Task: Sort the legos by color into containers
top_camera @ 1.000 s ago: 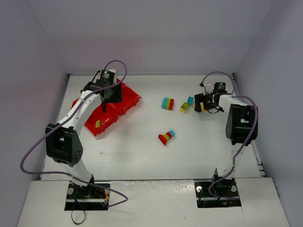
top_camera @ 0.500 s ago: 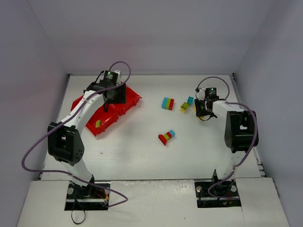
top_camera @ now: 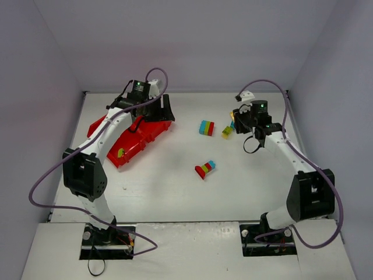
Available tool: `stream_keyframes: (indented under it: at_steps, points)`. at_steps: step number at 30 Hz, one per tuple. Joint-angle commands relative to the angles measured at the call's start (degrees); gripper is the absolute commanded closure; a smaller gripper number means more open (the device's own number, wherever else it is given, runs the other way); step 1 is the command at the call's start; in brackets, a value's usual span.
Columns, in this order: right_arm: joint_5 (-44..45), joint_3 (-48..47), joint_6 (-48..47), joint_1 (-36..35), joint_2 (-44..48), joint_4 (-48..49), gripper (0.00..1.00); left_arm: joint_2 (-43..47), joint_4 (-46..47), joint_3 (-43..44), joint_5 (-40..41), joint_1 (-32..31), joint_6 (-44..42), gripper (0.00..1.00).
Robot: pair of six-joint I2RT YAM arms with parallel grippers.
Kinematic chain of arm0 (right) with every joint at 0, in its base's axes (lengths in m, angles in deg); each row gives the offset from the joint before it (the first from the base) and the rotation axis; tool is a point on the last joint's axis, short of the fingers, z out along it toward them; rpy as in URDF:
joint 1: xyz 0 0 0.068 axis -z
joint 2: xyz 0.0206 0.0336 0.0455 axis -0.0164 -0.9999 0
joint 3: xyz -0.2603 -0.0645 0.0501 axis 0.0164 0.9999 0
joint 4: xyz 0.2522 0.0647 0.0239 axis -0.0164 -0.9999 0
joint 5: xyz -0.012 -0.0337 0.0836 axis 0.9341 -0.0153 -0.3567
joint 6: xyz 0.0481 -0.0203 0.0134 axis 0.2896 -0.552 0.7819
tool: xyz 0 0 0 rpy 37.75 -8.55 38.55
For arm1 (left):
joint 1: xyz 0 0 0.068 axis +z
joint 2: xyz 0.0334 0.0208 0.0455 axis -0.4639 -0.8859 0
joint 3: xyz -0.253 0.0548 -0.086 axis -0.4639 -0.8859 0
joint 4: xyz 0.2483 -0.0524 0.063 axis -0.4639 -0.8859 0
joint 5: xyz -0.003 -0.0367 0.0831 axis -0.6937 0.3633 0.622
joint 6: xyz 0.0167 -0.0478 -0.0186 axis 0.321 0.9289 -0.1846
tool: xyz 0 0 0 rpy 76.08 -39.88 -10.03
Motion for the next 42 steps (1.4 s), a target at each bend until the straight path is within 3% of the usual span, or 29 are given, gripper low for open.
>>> stream_keyframes:
  at_steps: [1,6,10,26,32,37,40,41,42]
  points:
    - [-6.23,-1.68,-0.27,-4.44,3.31,3.74,1.0,0.93,7.79,3.24,-11.68,-1.08,4.3,0.36]
    - [-10.7,-0.62,2.55,-8.4,6.65,6.55,1.0,0.23,16.05,2.36,-20.21,-2.05,9.31,0.34]
    - [-12.82,-0.53,4.4,-11.39,7.19,9.01,1.0,-0.48,20.02,2.53,-22.33,-3.54,12.05,0.34]
    - [-15.64,0.61,5.28,-15.97,7.1,11.65,0.97,-3.38,21.96,4.2,-18.38,-7.24,14.77,0.35]
    - [-16.17,0.0,5.19,-16.67,6.4,11.83,0.96,-3.99,22.57,4.11,-17.24,-7.5,14.86,0.5]
    - [-16.34,-0.35,5.36,-17.46,5.61,12.01,0.96,-4.87,23.19,4.2,-17.33,-7.68,15.04,0.54]
    - [-16.43,-0.53,5.45,-17.72,4.99,12.09,0.96,-5.14,23.01,4.03,-17.94,-7.59,15.04,0.67]
    - [-16.43,-0.62,5.45,-17.73,4.9,12.18,0.95,-5.14,23.01,3.85,-17.94,-7.68,14.87,0.79]
    - [-16.43,-0.79,5.45,-17.73,4.73,12.18,0.94,-5.05,23.01,3.68,-17.94,-7.59,14.69,0.84]
